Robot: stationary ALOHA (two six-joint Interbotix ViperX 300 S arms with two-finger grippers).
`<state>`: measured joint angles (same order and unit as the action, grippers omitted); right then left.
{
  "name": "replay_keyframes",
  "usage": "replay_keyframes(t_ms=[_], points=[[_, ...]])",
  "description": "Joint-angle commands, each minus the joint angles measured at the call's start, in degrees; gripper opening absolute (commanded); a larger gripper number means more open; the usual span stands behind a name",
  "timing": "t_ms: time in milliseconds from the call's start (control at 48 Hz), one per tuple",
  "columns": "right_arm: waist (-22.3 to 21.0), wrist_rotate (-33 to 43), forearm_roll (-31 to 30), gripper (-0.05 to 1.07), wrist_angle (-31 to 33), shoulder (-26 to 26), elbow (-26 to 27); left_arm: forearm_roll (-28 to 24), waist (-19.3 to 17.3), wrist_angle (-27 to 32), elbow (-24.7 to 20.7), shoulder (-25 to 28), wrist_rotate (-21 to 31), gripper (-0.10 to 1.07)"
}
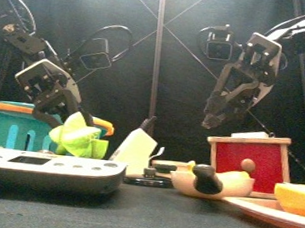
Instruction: Grab starfruit bottom
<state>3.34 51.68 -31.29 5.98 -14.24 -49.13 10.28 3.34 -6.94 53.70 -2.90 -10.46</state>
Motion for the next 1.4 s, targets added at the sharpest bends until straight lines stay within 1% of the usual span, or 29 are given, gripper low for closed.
replay_keyframes(t_ms=[0, 208, 438, 562, 792, 1375], points=[[0.09, -0.18, -0.09, 0.83, 0.35, -0.79, 0.44, -0.18, -0.53, -0.26, -1.14, -0.09, 0.0, 0.98], [0.09, -0.18, -0.18, 0.83, 0.7, -0.79, 0.44, -0.18, -0.79, -0.62, -1.41, -0.09, 0.0, 0.95], [0.26, -0.18, -0.18, 0.83, 0.7, -0.79, 0.35, -0.18, -1.14, -0.62, -1.41, -0.09, 0.0, 0.81], [0.18, -0.18, -0.18, 0.83, 0.7, -0.79, 0.35, -0.09, -1.14, -0.62, -1.76, -0.62, 0.0, 0.78], [0.26, -0.18, -0.18, 0.83, 0.7, -0.79, 0.35, -0.18, -0.62, -0.62, -2.2, -2.37, 0.0, 0.78], [0.62, -0.26, -0.18, 0.83, 0.7, -0.79, 0.35, -0.18, -0.7, -0.62, -2.11, -2.37, -0.09, 0.78]])
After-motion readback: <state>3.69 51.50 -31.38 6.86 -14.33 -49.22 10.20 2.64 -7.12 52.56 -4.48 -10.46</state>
